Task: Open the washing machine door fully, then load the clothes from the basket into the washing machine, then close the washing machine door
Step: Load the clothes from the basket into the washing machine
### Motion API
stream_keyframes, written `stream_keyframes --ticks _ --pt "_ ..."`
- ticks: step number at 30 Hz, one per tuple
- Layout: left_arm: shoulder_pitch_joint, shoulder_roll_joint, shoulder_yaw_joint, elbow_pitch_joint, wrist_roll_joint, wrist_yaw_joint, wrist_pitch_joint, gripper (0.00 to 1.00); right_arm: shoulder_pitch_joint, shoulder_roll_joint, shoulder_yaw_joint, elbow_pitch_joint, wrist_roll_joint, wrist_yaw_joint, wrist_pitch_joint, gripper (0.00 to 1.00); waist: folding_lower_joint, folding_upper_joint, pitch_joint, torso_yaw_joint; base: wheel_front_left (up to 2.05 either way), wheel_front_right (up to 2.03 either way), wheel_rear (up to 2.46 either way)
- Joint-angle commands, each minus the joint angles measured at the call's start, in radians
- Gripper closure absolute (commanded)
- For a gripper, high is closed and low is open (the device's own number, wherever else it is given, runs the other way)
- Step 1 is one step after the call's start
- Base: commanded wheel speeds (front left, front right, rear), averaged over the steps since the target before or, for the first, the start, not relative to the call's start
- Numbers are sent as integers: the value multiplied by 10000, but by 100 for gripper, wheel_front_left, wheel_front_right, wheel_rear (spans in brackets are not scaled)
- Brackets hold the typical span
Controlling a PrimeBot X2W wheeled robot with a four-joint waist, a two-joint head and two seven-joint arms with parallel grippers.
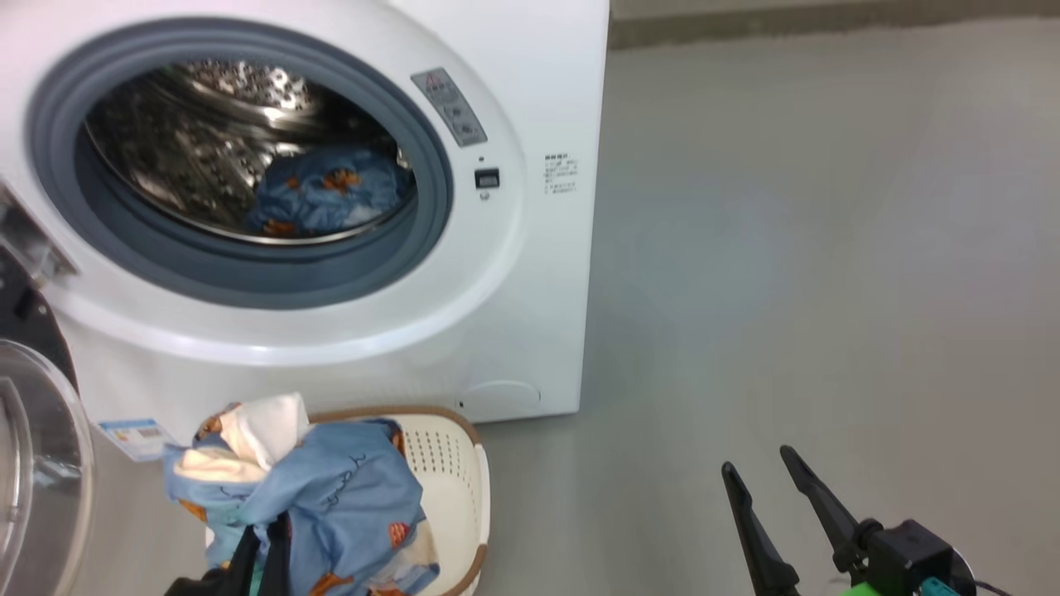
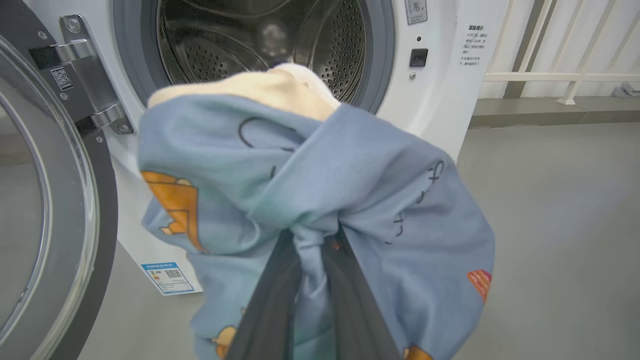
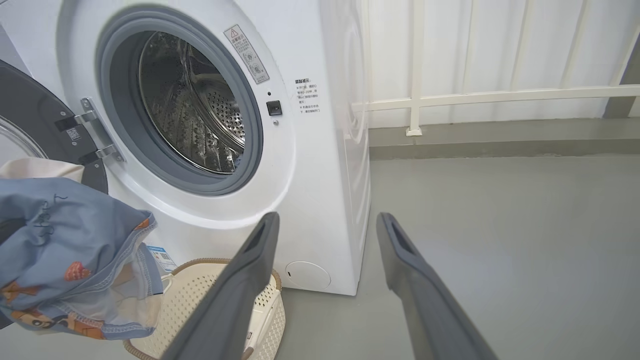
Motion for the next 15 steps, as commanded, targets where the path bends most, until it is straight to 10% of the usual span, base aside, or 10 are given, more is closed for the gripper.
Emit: stream_keyframes --ticks 1,15 --pt "-72 155 292 -388 68 13 -89 100 42 -4 199 -387 -92 88 47 0 0 0 -479 -69 0 0 0" --pt "264 234 152 -905 41 195 140 100 484 -4 -29 -834 -119 88 286 0 0 0 -778 -220 0 0 0"
